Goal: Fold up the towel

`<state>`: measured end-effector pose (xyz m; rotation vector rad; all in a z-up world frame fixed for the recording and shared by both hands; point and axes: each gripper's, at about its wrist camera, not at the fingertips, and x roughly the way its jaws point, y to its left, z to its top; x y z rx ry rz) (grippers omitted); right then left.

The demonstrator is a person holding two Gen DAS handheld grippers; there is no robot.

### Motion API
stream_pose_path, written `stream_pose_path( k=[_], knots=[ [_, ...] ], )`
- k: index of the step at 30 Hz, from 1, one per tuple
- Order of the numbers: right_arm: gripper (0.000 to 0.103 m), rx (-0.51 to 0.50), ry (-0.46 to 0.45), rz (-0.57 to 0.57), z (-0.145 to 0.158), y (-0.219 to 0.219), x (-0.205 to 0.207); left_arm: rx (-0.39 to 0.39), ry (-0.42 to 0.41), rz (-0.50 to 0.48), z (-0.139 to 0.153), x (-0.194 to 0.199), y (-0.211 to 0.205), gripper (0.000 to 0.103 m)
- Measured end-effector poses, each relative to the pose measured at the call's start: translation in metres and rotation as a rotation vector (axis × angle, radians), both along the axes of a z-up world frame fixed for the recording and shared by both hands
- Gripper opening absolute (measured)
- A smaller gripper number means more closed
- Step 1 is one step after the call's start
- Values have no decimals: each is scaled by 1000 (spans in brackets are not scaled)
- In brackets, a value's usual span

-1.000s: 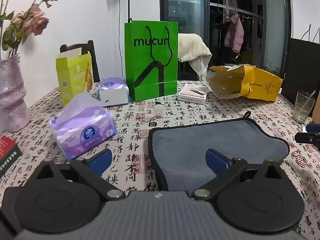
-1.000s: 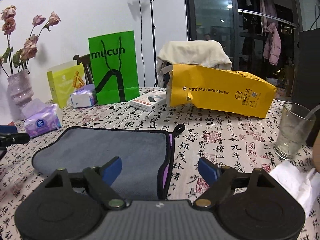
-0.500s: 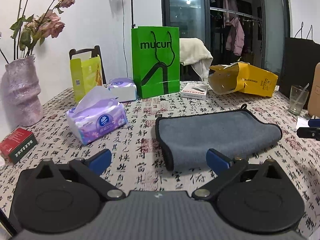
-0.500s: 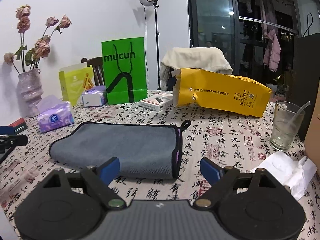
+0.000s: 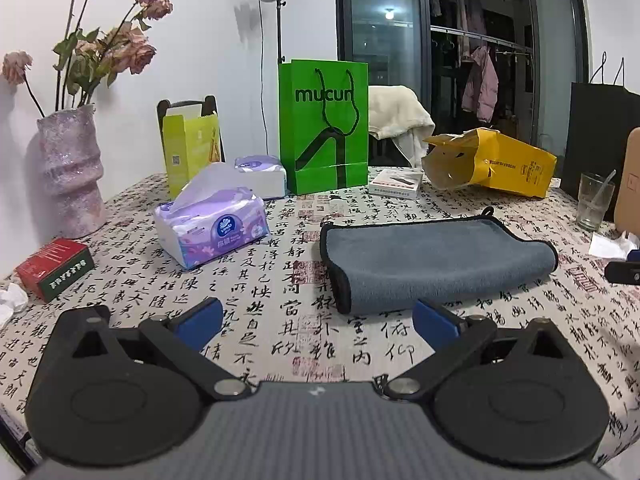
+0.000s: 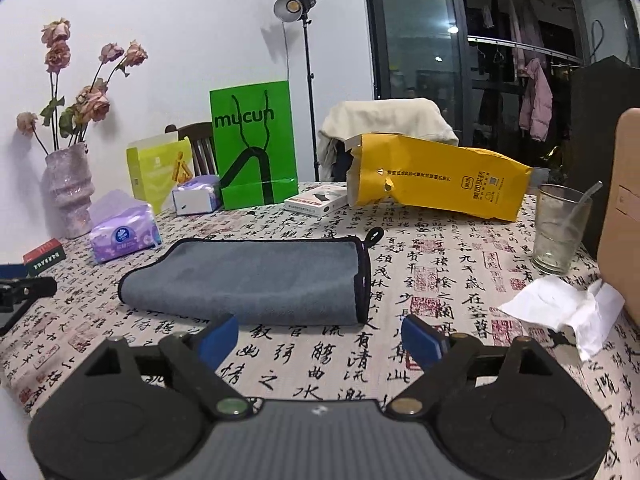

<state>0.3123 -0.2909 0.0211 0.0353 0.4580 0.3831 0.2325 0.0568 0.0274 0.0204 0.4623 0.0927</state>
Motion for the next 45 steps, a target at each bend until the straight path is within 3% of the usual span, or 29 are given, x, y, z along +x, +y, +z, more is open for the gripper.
stream_pose_path(
  k=[12,23,45],
  knots=[
    [90,-27,-22,-26,-10,10,-46,56,-69,-5,-8,-42,-12,103],
    [91,-44,-61,-45,-16,23,-95,18,-65,6,-16,-75,-10,103],
    [92,-18,-126,-84,-17,29,-188,52,-140,-14,-15,-161,-26,103]
  ],
)
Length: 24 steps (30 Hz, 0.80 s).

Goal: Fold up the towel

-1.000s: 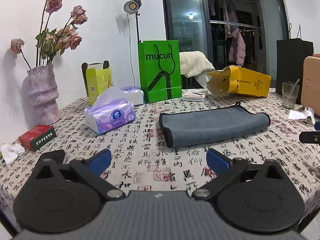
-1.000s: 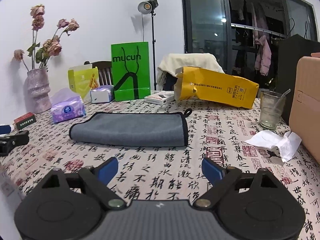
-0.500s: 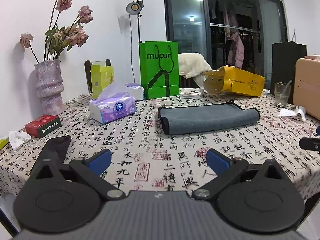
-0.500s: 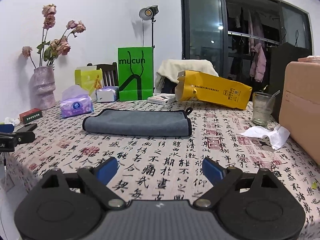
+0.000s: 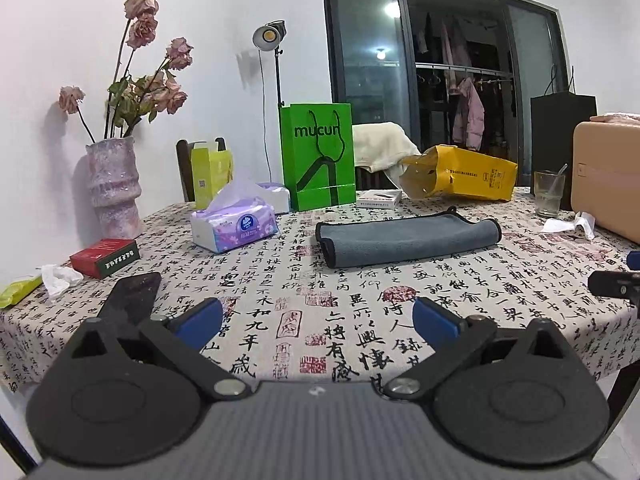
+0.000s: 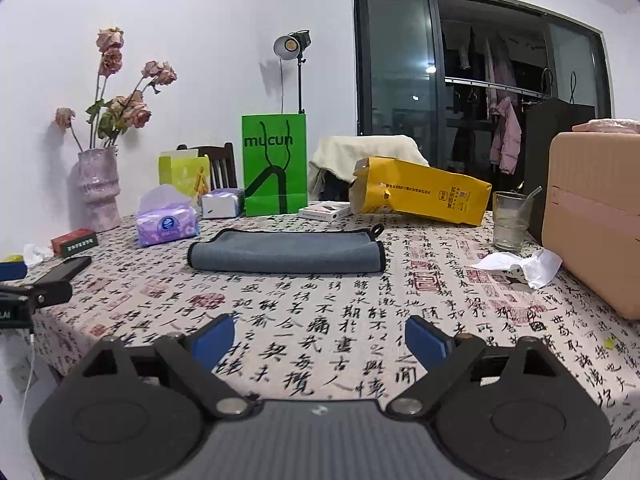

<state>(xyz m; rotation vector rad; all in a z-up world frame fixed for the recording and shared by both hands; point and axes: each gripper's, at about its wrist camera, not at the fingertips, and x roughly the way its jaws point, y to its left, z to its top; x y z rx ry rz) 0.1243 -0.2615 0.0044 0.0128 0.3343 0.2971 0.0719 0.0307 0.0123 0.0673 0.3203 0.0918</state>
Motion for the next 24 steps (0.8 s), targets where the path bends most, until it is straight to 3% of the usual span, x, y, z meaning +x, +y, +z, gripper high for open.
stream_pose_path(
  k=[12,24],
  knots=[
    [92,4,-1,13,1,4,-40,-31,-13,-7,6,-30,-2,103],
    [92,6,-4,51,-3,16,-73,8,-30,-56,3,-54,-8,103]
  ],
)
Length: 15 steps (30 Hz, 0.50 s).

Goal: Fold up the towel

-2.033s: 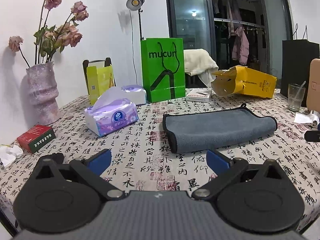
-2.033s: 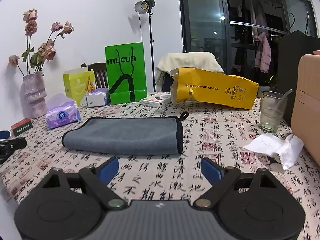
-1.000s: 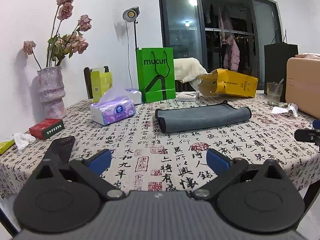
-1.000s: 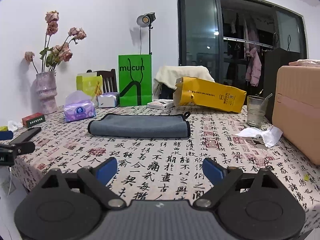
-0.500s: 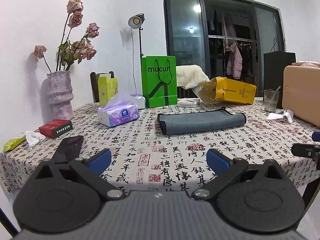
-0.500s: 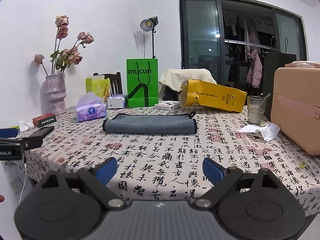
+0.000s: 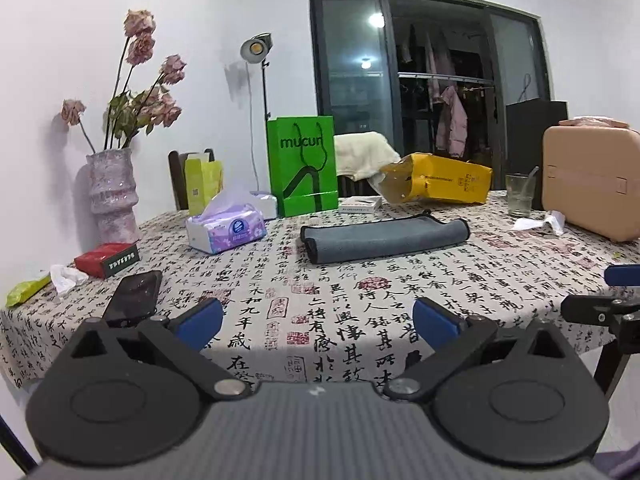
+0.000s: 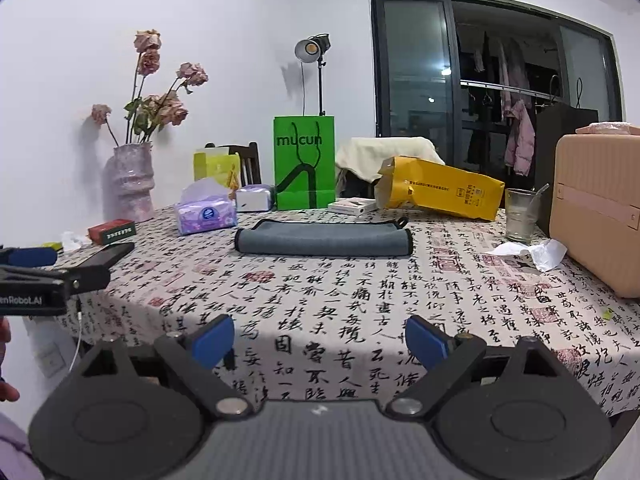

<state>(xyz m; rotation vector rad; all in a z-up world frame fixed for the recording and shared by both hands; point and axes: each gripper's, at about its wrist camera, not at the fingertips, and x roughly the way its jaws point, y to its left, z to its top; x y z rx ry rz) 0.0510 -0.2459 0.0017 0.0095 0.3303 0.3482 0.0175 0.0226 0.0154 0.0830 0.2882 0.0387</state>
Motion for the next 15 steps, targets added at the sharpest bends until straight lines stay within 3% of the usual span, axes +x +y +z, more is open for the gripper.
stream_pose_path(
  k=[7,15],
  knots=[
    [92,13,-7,-1,2,-4,-16,12,-26,-45,-1,-12,-6,103],
    [92,28,-26,-2,9,-12,-32,7,4,-43,-4,-19,-6,103]
  ],
)
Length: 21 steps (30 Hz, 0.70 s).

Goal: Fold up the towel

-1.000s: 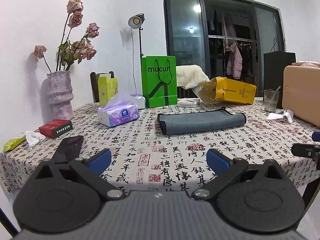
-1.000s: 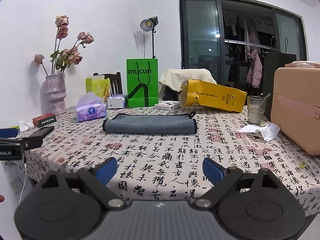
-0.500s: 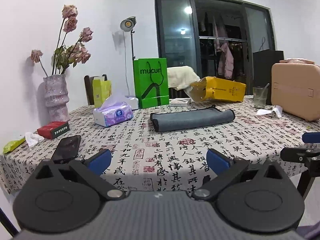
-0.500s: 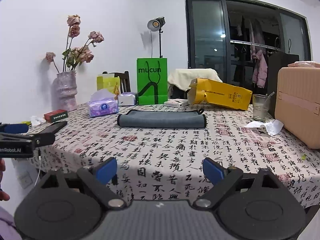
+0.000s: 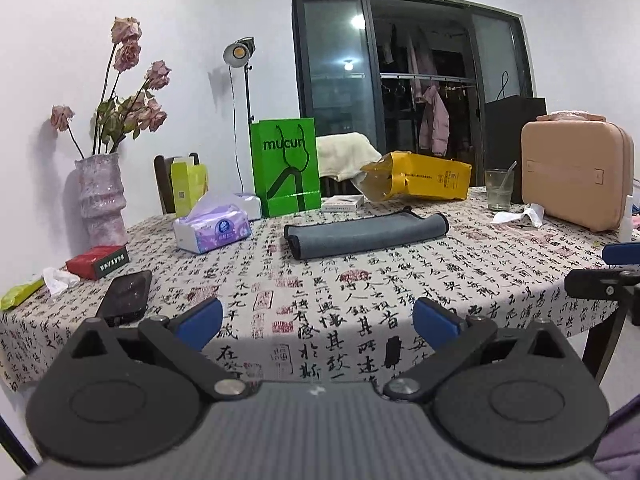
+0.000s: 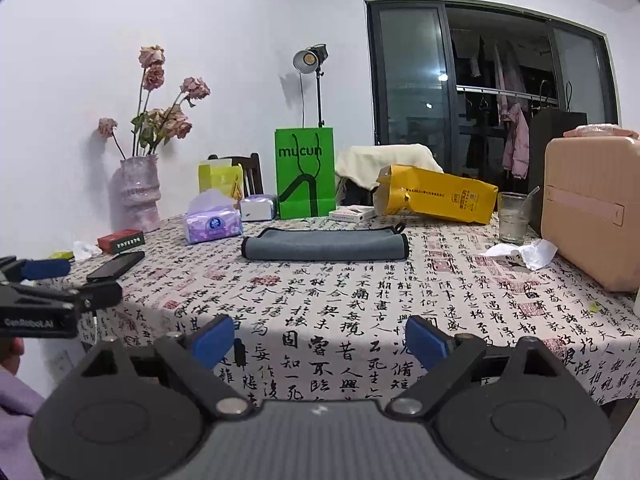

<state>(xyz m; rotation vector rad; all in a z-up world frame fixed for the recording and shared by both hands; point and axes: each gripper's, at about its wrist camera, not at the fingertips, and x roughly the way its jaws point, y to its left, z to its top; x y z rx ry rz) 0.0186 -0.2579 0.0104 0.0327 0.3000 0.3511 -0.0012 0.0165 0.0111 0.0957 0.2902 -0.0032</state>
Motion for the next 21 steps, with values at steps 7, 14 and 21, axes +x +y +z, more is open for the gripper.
stream_pose_path(
  k=[7,14,21],
  knots=[
    [92,-3,8,20,2,2,-10,-9,19,25,-1,-6,4,103],
    [92,9,4,11,3,-3,-15,2,30,28,1,-10,3,103],
    [92,1,14,21,6,-2,-20,12,41,37,3,-14,6,103]
  ],
)
